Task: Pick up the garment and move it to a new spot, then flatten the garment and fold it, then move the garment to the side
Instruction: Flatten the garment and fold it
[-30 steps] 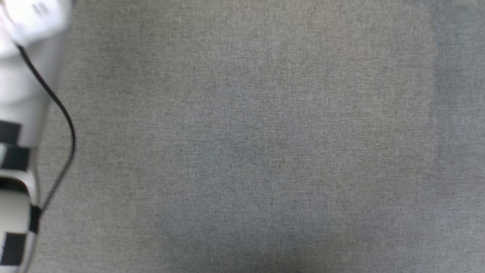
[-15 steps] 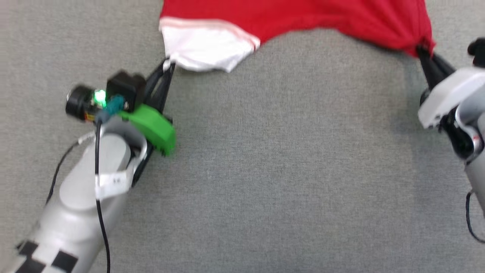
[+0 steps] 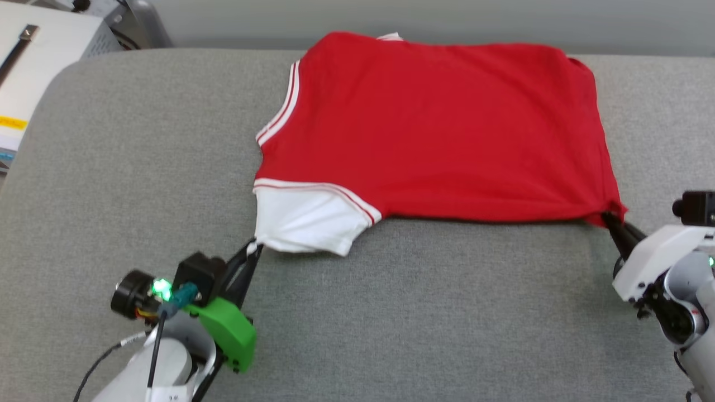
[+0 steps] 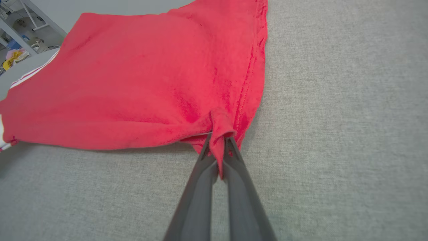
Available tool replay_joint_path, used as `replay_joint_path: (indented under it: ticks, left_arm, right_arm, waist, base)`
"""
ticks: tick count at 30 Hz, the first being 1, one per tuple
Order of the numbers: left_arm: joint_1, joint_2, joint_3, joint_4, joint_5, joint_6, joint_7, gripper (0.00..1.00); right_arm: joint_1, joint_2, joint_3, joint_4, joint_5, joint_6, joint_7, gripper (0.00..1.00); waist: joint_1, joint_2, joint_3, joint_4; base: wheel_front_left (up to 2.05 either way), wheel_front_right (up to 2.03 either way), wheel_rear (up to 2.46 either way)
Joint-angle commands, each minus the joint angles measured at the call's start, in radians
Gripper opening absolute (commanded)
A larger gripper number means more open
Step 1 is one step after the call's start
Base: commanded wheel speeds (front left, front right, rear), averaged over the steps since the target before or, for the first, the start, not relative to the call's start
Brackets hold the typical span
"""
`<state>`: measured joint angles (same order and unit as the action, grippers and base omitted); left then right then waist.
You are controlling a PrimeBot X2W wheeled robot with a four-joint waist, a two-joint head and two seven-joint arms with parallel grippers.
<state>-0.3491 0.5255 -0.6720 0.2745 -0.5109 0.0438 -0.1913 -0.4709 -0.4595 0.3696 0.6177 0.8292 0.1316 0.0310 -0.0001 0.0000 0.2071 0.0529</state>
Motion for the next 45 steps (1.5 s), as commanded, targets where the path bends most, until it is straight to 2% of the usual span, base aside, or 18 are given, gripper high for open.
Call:
replay_joint_path:
  ticks: [1, 12, 22, 28, 31, 32, 36, 45]
  left_arm:
    - [0.040, 0.017, -0.004, -0.017, -0.012, 0.008, 0.009, 0.00]
    - [0.224, 0.073, -0.042, -0.138, -0.054, 0.029, 0.051, 0.00]
    - [0.357, 0.133, -0.088, -0.251, -0.103, 0.016, 0.116, 0.00]
    - [0.419, 0.191, -0.115, -0.328, -0.137, -0.004, 0.179, 0.00]
    - [0.409, 0.207, -0.110, -0.360, -0.130, 0.000, 0.188, 0.00]
    - [0.371, 0.205, -0.087, -0.381, -0.122, 0.007, 0.177, 0.00]
    - [0.291, 0.194, -0.053, -0.388, -0.113, 0.004, 0.166, 0.00]
    - [0.092, 0.155, -0.015, -0.315, -0.087, -0.019, 0.193, 0.00]
  right_arm:
    - [0.036, -0.002, -0.006, -0.008, 0.021, -0.001, 0.013, 0.00]
    - [0.252, -0.050, -0.037, -0.123, 0.111, -0.001, 0.130, 0.00]
    - [0.427, -0.074, -0.118, -0.238, 0.098, -0.001, 0.235, 0.00]
    - [0.538, -0.071, -0.186, -0.345, 0.079, -0.001, 0.340, 0.00]
    - [0.564, -0.061, -0.232, -0.399, 0.060, -0.001, 0.370, 0.00]
    - [0.566, -0.041, -0.282, -0.458, 0.039, -0.001, 0.395, 0.00]
    - [0.544, -0.005, -0.346, -0.516, 0.015, -0.001, 0.427, 0.00]
    - [0.424, 0.041, -0.393, -0.578, -0.061, -0.001, 0.496, 0.00]
  waist:
    - [0.0001, 0.0000, -0.045, 0.007]
    - [0.0001, 0.0000, -0.155, 0.003]
    - [0.0001, 0.0000, -0.209, 0.000]
    - [0.0001, 0.0000, -0.209, 0.000]
    - [0.0001, 0.0000, -0.197, 0.000]
    - [0.0001, 0.0000, -0.175, -0.002]
    - [0.0001, 0.0000, -0.138, -0.003]
    - [0.0001, 0.0000, -0.030, -0.024]
  base:
    - [0.00, 0.00, 0.00]
    - [0.00, 0.00, 0.00]
    - [0.00, 0.00, 0.00]
    - [0.00, 0.00, 0.00]
    - [0.00, 0.00, 0.00]
    - [0.00, 0.00, 0.00]
    - [0.00, 0.00, 0.00]
    - [0.00, 0.00, 0.00]
